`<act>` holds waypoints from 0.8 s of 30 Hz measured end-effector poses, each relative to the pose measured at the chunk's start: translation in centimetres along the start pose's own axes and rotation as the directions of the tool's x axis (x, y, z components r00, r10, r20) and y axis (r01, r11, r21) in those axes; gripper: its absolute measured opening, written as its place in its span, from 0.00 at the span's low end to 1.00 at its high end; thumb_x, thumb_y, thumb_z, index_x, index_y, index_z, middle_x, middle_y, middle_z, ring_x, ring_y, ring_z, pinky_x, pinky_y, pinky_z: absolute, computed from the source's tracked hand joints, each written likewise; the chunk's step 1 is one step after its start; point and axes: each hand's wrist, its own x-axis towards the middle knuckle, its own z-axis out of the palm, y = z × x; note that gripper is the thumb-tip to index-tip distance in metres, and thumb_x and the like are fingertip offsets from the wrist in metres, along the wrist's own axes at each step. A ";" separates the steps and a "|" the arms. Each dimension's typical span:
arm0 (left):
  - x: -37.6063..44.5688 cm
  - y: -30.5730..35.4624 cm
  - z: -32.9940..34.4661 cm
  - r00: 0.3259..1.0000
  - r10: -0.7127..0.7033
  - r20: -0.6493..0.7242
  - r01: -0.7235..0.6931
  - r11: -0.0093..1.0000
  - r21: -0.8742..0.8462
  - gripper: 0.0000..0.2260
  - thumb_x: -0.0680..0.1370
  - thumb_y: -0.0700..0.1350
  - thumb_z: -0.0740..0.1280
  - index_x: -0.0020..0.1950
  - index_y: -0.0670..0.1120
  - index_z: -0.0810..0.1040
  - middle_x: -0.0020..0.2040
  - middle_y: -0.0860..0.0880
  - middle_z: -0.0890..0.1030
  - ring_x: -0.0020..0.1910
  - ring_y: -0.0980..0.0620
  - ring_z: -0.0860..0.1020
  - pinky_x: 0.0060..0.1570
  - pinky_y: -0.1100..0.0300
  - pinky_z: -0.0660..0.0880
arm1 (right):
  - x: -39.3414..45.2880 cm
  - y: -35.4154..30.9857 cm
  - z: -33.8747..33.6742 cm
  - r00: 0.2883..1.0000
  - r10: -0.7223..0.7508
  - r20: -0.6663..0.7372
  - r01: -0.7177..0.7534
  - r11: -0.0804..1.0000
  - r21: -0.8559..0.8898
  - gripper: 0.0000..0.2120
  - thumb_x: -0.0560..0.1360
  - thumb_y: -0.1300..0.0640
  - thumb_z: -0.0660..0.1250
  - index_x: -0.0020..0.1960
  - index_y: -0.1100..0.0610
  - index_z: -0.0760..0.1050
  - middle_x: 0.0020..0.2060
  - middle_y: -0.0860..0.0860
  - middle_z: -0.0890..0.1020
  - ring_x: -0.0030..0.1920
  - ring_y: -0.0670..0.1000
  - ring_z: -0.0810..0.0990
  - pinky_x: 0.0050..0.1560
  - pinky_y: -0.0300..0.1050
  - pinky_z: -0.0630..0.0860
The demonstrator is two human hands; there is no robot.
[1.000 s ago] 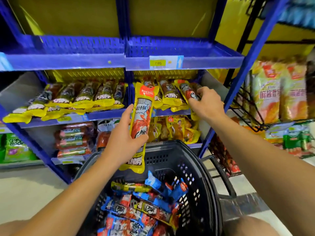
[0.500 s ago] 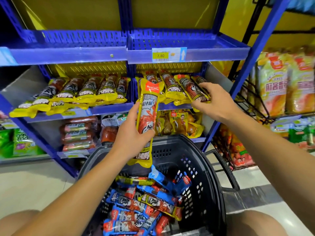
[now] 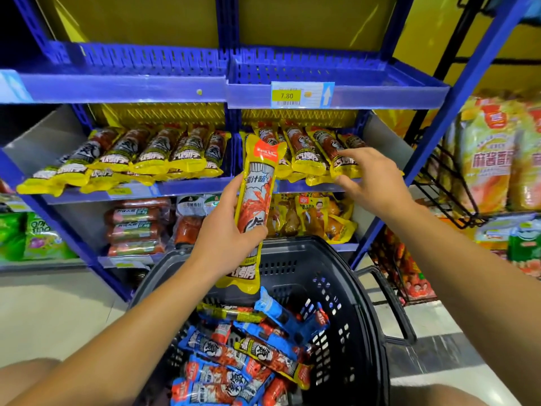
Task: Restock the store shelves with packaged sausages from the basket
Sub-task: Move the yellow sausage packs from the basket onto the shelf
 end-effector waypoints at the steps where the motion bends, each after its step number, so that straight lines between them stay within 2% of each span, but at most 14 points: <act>1: 0.1 -0.1 -0.1 1.000 -0.001 -0.005 0.001 1.000 0.008 0.40 0.74 0.45 0.73 0.77 0.62 0.52 0.56 0.73 0.68 0.45 0.78 0.74 0.41 0.67 0.76 | 0.4 0.0 0.2 1.000 0.004 -0.010 -0.004 1.000 -0.015 0.24 0.76 0.50 0.70 0.70 0.53 0.72 0.66 0.54 0.75 0.64 0.58 0.75 0.62 0.53 0.72; 4: 0.2 -0.3 -0.5 1.000 -0.014 -0.019 0.014 1.000 0.021 0.40 0.74 0.46 0.73 0.77 0.63 0.52 0.55 0.71 0.70 0.47 0.72 0.77 0.45 0.62 0.78 | 1.3 0.1 1.0 0.999 0.025 -0.048 -0.029 0.996 -0.088 0.23 0.77 0.48 0.68 0.70 0.53 0.71 0.65 0.55 0.76 0.62 0.61 0.75 0.58 0.55 0.73; 7: 0.2 -0.5 -0.6 0.999 -0.021 -0.045 0.022 0.999 0.024 0.40 0.74 0.46 0.73 0.77 0.62 0.52 0.56 0.65 0.73 0.47 0.72 0.77 0.45 0.64 0.77 | 1.6 0.1 1.7 0.998 0.027 -0.049 -0.034 0.989 -0.143 0.24 0.77 0.47 0.67 0.70 0.54 0.71 0.63 0.57 0.77 0.62 0.63 0.74 0.56 0.57 0.73; 9: 0.3 -0.7 -0.5 0.998 -0.028 -0.054 0.029 1.000 0.011 0.40 0.74 0.45 0.73 0.77 0.61 0.53 0.56 0.64 0.73 0.46 0.75 0.76 0.44 0.66 0.75 | 1.4 0.4 1.9 0.998 0.034 -0.044 -0.040 0.990 -0.138 0.25 0.77 0.46 0.67 0.71 0.54 0.71 0.64 0.56 0.77 0.63 0.62 0.73 0.58 0.57 0.73; 12: 0.0 -0.7 -0.3 0.998 -0.029 -0.047 0.029 1.000 0.002 0.40 0.74 0.46 0.73 0.78 0.60 0.53 0.56 0.69 0.71 0.46 0.78 0.74 0.47 0.66 0.73 | 0.8 0.5 1.9 0.997 0.065 -0.048 -0.068 0.995 -0.073 0.24 0.79 0.46 0.63 0.72 0.55 0.70 0.66 0.56 0.76 0.66 0.60 0.72 0.65 0.56 0.70; 14: -0.2 -0.5 -0.2 0.999 -0.024 -0.038 0.023 1.000 -0.007 0.39 0.74 0.46 0.73 0.78 0.60 0.54 0.58 0.66 0.73 0.49 0.74 0.76 0.51 0.61 0.75 | -0.5 0.4 1.6 0.996 0.046 -0.080 -0.049 0.998 -0.037 0.24 0.79 0.48 0.63 0.71 0.58 0.71 0.67 0.56 0.75 0.67 0.59 0.71 0.68 0.54 0.67; 16: -0.4 -0.3 0.0 0.999 -0.025 -0.024 0.024 0.999 -0.023 0.38 0.74 0.47 0.74 0.77 0.59 0.55 0.64 0.58 0.74 0.57 0.65 0.76 0.59 0.52 0.76 | -2.6 -0.3 1.0 0.995 0.008 -0.104 -0.010 1.000 -0.012 0.23 0.78 0.50 0.64 0.70 0.59 0.72 0.65 0.56 0.75 0.66 0.58 0.71 0.67 0.52 0.66; 18: -0.6 0.1 0.3 0.999 -0.053 0.007 0.053 0.996 -0.078 0.37 0.74 0.46 0.74 0.77 0.58 0.57 0.70 0.53 0.72 0.66 0.55 0.73 0.65 0.47 0.73 | -5.4 -1.4 0.8 0.997 0.009 -0.075 -0.003 0.997 0.081 0.21 0.78 0.51 0.65 0.69 0.56 0.72 0.63 0.54 0.76 0.63 0.55 0.73 0.64 0.50 0.68; 20: -0.8 0.8 1.0 0.992 -0.107 0.067 0.119 0.971 -0.206 0.36 0.75 0.42 0.73 0.77 0.58 0.58 0.72 0.49 0.71 0.70 0.50 0.71 0.66 0.44 0.72 | -8.2 -3.3 0.9 0.998 0.058 -0.017 -0.051 0.963 0.264 0.20 0.76 0.51 0.65 0.67 0.52 0.72 0.59 0.48 0.79 0.56 0.48 0.77 0.60 0.47 0.73; 22: -0.9 1.7 1.9 0.985 -0.129 0.114 0.159 0.936 -0.313 0.34 0.75 0.38 0.72 0.76 0.57 0.60 0.71 0.47 0.72 0.68 0.48 0.74 0.63 0.44 0.75 | -10.8 -5.1 1.2 0.996 0.080 0.037 -0.088 0.899 0.428 0.21 0.74 0.50 0.65 0.66 0.50 0.72 0.53 0.43 0.79 0.48 0.44 0.77 0.53 0.44 0.76; 24: -0.9 2.7 3.0 0.982 -0.125 0.143 0.173 0.900 -0.400 0.33 0.77 0.36 0.69 0.76 0.55 0.60 0.68 0.46 0.75 0.61 0.49 0.79 0.55 0.47 0.79 | -13.2 -6.5 1.6 0.994 0.076 0.075 -0.104 0.850 0.517 0.23 0.73 0.49 0.65 0.67 0.49 0.71 0.51 0.40 0.77 0.45 0.42 0.77 0.48 0.41 0.75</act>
